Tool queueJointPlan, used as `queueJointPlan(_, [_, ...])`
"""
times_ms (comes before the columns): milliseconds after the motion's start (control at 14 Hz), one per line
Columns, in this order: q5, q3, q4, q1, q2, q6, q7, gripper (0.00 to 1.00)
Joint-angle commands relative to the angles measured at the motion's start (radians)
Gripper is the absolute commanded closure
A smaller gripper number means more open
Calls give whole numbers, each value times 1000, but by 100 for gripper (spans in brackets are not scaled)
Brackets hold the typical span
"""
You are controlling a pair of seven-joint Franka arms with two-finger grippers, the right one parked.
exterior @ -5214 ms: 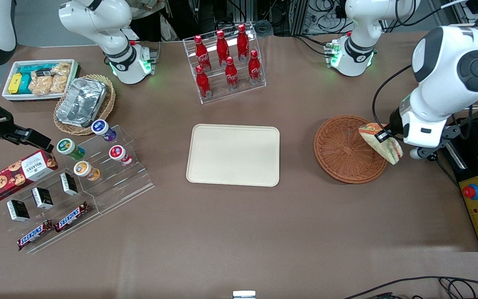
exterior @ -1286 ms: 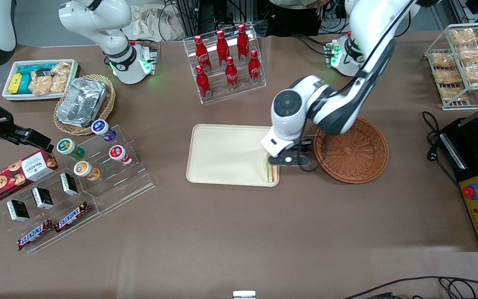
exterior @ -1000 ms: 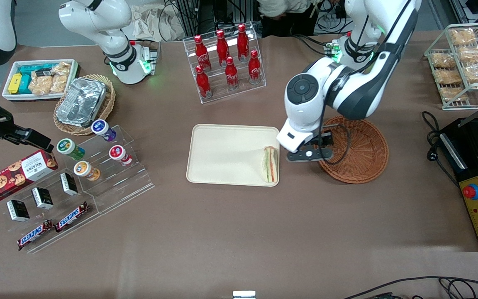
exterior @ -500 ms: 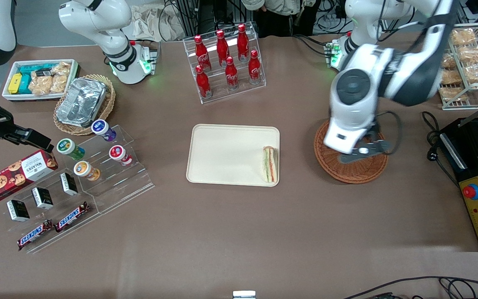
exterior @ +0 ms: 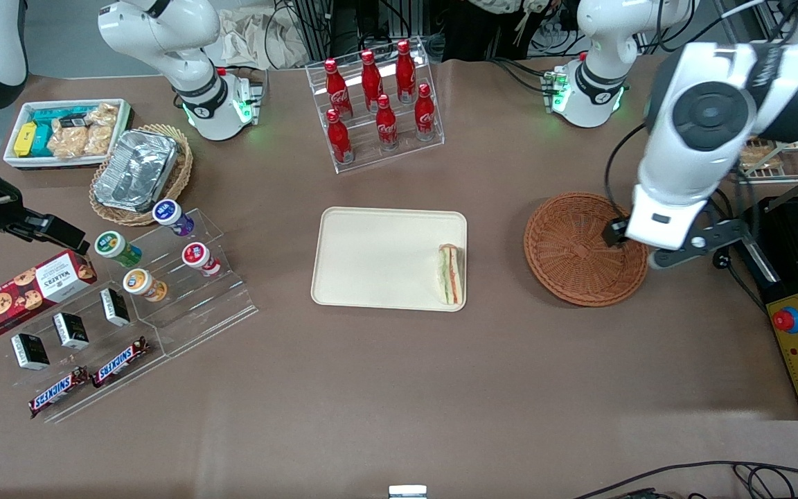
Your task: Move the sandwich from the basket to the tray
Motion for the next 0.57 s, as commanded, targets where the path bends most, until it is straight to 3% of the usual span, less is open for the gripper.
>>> queueJointPlan(0, [-92, 37, 4, 35, -72, -92, 213, 0])
queueJointPlan(214, [-221, 246, 15, -36, -161, -116, 393, 0])
queueJointPlan(357, [-232, 366, 21, -127, -187, -156, 416, 0])
queueJointPlan(500, [-250, 410, 34, -152, -198, -164, 439, 0])
